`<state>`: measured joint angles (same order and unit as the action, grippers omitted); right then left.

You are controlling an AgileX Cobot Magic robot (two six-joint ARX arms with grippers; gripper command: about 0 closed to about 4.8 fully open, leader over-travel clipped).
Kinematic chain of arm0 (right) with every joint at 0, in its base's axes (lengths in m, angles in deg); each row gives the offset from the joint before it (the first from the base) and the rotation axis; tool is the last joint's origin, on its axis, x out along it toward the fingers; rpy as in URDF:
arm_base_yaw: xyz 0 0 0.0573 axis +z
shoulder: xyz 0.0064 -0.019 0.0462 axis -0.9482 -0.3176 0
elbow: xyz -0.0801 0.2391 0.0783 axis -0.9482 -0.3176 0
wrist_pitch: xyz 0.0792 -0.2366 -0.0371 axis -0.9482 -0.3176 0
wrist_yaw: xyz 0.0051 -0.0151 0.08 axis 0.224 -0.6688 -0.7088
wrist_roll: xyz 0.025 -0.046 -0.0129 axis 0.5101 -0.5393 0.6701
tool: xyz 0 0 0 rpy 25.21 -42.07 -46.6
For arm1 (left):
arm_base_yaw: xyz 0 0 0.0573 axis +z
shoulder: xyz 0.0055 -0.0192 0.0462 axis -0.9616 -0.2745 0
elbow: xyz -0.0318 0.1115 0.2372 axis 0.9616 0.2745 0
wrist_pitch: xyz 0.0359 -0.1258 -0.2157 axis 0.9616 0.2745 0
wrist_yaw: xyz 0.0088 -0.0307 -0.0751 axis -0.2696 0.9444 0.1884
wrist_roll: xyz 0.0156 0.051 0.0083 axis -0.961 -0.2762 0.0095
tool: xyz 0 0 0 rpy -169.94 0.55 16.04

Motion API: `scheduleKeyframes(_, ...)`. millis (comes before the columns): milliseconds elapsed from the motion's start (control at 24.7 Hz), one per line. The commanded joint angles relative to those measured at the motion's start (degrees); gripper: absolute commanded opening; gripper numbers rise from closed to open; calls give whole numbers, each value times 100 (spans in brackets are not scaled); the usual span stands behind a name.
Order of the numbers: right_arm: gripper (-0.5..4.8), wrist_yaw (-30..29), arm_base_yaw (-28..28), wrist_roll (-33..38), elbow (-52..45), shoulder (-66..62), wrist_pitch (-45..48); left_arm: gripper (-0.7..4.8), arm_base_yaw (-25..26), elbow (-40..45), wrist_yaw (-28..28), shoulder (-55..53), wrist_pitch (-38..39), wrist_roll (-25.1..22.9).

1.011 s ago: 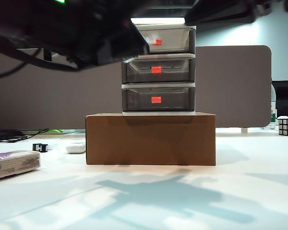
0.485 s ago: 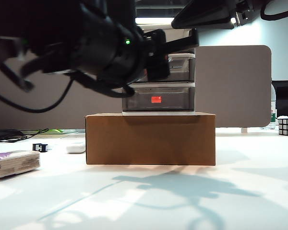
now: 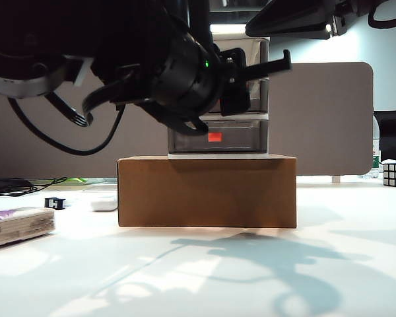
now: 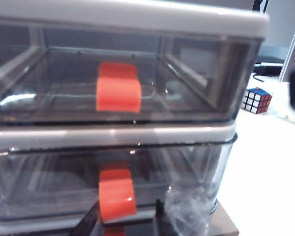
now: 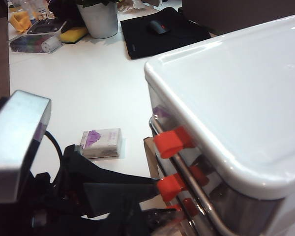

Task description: Open the second layer of the drawer on the table, pick up a pack of napkins on the table and put it in, and finally close the drawer.

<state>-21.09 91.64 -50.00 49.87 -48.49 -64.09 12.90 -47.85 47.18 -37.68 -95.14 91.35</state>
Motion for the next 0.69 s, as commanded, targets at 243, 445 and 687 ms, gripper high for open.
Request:
scheduleKeyframes(243,-5,-50,-2,-26,42,17,79,122,52,-28,-153,2,-90,-229)
scheduleKeyframes(445,-5,-50,-2,-35,42,11,79,122,61,-28,-136,2,-149,-278)
scheduleKeyframes(687,-5,-48,-2,-42,42,9,79,122,96,-57,133,2,-168,-282)
